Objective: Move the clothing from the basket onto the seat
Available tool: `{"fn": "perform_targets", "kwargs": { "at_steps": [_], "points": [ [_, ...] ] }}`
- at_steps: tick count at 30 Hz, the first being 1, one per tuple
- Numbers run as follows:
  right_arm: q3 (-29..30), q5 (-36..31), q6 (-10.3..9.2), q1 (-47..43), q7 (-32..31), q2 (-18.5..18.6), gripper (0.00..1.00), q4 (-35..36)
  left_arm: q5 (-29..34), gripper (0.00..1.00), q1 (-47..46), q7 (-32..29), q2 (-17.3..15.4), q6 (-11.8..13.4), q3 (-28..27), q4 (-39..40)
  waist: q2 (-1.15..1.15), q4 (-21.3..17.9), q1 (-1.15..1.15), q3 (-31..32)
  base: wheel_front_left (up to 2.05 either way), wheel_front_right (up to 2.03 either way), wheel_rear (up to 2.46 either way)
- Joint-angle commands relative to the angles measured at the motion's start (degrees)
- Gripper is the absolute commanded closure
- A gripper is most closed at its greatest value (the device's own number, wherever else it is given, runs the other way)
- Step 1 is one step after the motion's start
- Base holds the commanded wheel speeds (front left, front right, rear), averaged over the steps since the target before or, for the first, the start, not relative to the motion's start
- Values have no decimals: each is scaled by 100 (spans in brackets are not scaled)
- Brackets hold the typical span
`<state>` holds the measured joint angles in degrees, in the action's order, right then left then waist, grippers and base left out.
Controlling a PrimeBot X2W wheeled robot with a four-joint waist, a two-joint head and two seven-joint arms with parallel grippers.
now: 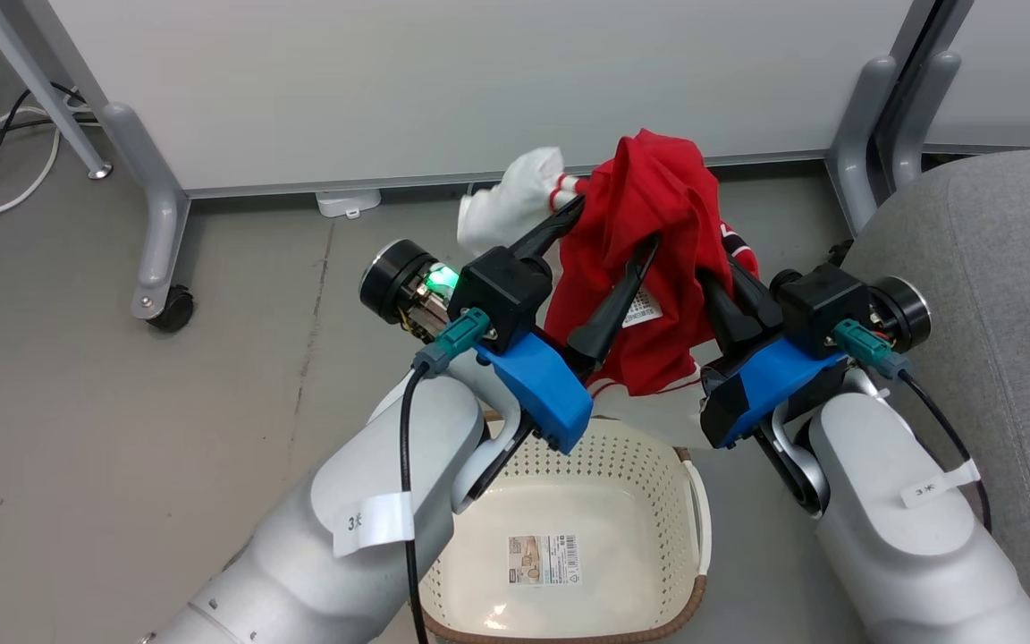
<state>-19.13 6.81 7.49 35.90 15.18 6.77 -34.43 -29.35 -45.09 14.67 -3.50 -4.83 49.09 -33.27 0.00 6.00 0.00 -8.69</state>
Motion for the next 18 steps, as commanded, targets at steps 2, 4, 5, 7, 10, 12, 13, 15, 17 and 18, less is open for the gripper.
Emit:
{"fn": "perform_targets", "kwargs": {
  "at_steps": [2,4,5,7,10,12,13,15,17,18],
  "points": [
    [77,67,1,-64,-4,-15,100,40,21,0,-48,7,-29,29,50,-53,0,-3,0,-3,0,0,0],
    [119,80,1,-78,-4,-12,100,49,30,0,-35,11,-34,33,65,-75,0,-9,0,-12,0,0,0],
    [148,91,1,-84,-4,-10,100,59,41,0,-29,15,-34,34,73,-79,0,-14,0,-18,0,0,0],
    [224,105,1,-91,-4,-6,100,79,70,0,-12,21,-34,34,96,-85,0,-26,0,-34,0,0,0],
    [405,140,1,-120,-4,-12,100,123,85,0,28,29,-32,46,125,-82,0,-53,0,-63,0,0,0],
    [538,160,1,-134,-4,-13,100,176,98,0,74,31,-29,48,153,-56,0,-84,0,-89,0,0,0],
    [606,166,1,-154,-2,-11,100,206,114,0,87,33,-38,55,166,-45,0,-107,0,-107,0,0,0],
    [742,161,1,-196,-1,6,100,261,129,0,115,38,-53,72,183,-13,0,-159,0,-149,0,0,0],
    [873,156,1,-200,-2,33,100,346,149,0,136,42,-73,79,198,29,0,-228,0,-204,0,0,0],
    [941,156,1,-205,-2,41,100,386,173,0,134,43,-92,90,202,58,0,-271,0,-235,0,0,0]
  ]
}}
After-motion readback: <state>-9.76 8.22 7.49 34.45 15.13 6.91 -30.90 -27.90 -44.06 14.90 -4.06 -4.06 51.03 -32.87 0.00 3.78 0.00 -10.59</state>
